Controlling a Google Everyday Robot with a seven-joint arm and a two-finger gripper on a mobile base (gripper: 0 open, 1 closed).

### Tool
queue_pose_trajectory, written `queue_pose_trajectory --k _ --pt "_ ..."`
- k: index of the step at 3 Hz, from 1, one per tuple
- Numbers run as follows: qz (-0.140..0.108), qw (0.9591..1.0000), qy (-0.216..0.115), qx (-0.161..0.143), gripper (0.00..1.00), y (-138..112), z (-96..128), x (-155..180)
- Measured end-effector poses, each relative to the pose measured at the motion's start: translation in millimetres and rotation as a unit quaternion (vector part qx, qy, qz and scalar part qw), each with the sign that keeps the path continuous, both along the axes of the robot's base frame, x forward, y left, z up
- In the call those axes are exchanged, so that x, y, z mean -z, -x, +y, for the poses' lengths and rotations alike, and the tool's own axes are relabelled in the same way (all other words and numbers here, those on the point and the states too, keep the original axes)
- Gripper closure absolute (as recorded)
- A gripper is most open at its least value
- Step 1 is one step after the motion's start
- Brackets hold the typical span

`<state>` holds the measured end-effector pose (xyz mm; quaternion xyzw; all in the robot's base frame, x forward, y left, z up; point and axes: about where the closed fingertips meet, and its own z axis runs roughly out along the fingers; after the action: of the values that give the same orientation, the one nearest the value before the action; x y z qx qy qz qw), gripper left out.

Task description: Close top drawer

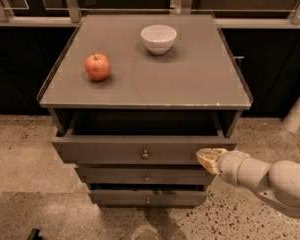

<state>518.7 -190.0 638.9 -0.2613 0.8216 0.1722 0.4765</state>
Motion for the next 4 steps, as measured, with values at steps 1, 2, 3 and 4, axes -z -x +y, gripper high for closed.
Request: queue_pose_trajectory --k 1,2,3,4 --pt "-0.012 0.9989 -0.017 0.041 1.0 -19 -11 8" --pt "-0.013 0.9988 -0.018 0.043 1.0 -19 -12 8" --pt "-0.024 0.9963 -0.032 0.076 1.0 -36 -21 10" --pt "-0.024 0.9963 -0.032 0.076 1.0 -35 -21 10"
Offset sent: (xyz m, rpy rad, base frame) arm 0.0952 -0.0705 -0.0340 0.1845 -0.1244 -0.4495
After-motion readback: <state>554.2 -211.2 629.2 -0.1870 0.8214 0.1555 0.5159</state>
